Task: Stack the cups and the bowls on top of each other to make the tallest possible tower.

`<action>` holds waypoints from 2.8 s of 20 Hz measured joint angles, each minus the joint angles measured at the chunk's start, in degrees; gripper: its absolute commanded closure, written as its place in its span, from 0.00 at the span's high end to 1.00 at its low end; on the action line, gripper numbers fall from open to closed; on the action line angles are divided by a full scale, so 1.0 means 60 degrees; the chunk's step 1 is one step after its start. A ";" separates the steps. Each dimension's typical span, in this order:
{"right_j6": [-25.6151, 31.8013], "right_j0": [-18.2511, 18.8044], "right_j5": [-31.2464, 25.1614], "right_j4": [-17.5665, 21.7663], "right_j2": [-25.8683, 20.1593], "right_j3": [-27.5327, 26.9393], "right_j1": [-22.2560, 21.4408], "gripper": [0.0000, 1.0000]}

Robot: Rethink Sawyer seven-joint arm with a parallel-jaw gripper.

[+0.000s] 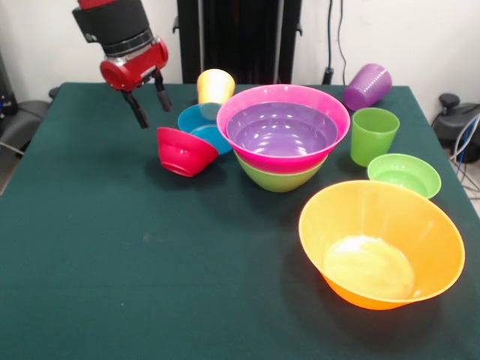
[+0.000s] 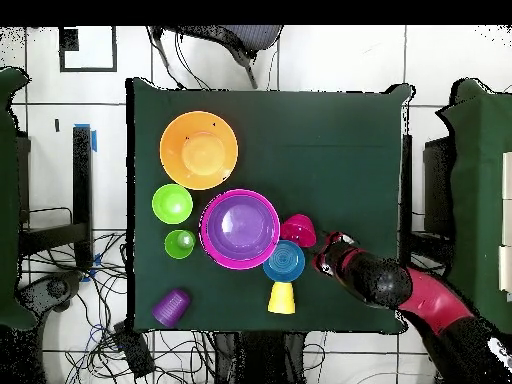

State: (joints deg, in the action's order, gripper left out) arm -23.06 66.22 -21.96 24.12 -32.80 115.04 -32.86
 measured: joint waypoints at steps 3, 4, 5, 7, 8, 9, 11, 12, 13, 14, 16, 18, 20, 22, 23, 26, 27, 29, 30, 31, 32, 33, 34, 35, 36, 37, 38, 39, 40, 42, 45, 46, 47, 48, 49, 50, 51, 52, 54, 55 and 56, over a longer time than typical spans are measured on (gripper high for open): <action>0.0000 0.0135 0.0000 0.0000 -0.0223 0.0046 -0.0019 1.00; 0.0000 0.0159 0.0008 0.0002 -0.0300 0.0055 -0.0025 1.00; 0.0000 0.0177 0.0018 0.0002 -0.0387 0.0066 -0.0026 1.00; 0.0000 0.0201 0.0056 0.0002 -0.0563 0.0091 -0.0025 1.00; 0.0000 0.0215 0.0099 0.0002 -0.0681 0.0113 -0.0026 1.00; 0.0000 0.0221 0.0129 0.0002 -0.0738 0.0124 -0.0025 1.00; 0.0000 0.0233 0.0306 0.0004 -0.0959 0.0158 -0.0025 1.00; 0.0000 0.0237 0.0368 0.0004 -0.1036 0.0161 -0.0026 1.00; 0.0000 0.0238 0.0418 0.0003 -0.1093 0.0161 -0.0026 1.00; 0.0000 0.0238 0.0469 0.0002 -0.1150 0.0161 -0.0026 1.00; 0.0000 0.0236 0.0552 0.0002 -0.1190 0.0161 -0.0025 1.00; 0.0000 0.0225 0.0775 0.0002 -0.1193 0.0161 -0.0025 1.00; 0.0000 0.0189 0.0912 0.0002 -0.1174 0.0161 -0.0028 1.00; 0.0000 0.0110 0.1045 0.0002 -0.1128 0.0160 -0.0036 1.00; 0.0000 0.0059 0.1097 0.0004 -0.1098 0.0163 -0.0048 1.00; 0.0000 -0.0087 0.1161 0.0002 -0.1013 0.0161 -0.0100 1.00; 0.0000 -0.0120 0.1163 0.0002 -0.0991 0.0161 -0.0115 1.00; 0.0000 -0.0324 0.1161 0.0002 -0.0856 0.0163 -0.0202 1.00; 0.0000 -0.0392 0.1163 0.0002 -0.0810 0.0161 -0.0236 1.00; 0.0000 -0.0445 0.1163 0.0002 -0.0773 0.0163 -0.0263 1.00; 0.0000 -0.0496 0.1163 0.0002 -0.0732 0.0163 -0.0285 1.00; 0.0000 -0.0564 0.1163 0.0002 -0.0666 0.0163 -0.0309 1.00; 0.0000 -0.0606 0.1161 0.0002 -0.0616 0.0163 -0.0323 1.00; 0.0000 -0.0624 0.1161 0.0002 -0.0592 0.0163 -0.0331 1.00; 0.0000 -0.0655 0.1161 0.0002 -0.0533 0.0163 -0.0355 1.00; 0.0000 -0.0659 0.1161 0.0002 -0.0512 0.0163 -0.0368 1.00; 0.0000 -0.0659 0.1161 0.0002 -0.0495 0.0163 -0.0382 1.00; 0.0000 -0.0658 0.1163 0.0002 -0.0475 0.0163 -0.0399 1.00; 0.0000 -0.0658 0.1163 0.0002 -0.0454 0.0163 -0.0415 1.00; 0.0000 -0.0660 0.1163 0.0002 -0.0404 0.0163 -0.0435 1.00; 0.0000 -0.0699 0.1163 0.0004 -0.0259 0.0161 -0.0433 1.00; 0.0000 -0.0707 0.1163 0.0008 -0.0241 0.0161 -0.0433 1.00; 0.0000 -0.0724 0.1163 0.0028 -0.0204 0.0160 -0.0433 1.00; 0.0000 -0.0763 0.1163 0.0081 -0.0103 0.0158 -0.0427 1.00; 0.0000 -0.0781 0.1163 0.0108 -0.0063 0.0158 -0.0427 1.00; 0.0000 -0.0798 0.1163 0.0135 -0.0022 0.0157 -0.0427 1.00; 0.0000 -0.0858 0.1163 0.0236 0.0094 0.0143 -0.0427 1.00; 0.0000 -0.0906 0.1163 0.0311 0.0167 0.0131 -0.0427 1.00; 0.0000 -0.0993 0.1163 0.0428 0.0279 0.0097 -0.0412 1.00; 0.0000 -0.1108 0.1163 0.0543 0.0407 0.0047 -0.0363 1.00; 0.0000 -0.1163 0.1163 0.0598 0.0469 0.0021 -0.0319 1.00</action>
State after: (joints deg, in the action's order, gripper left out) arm -23.06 59.24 -14.99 27.70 -29.98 115.17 -34.77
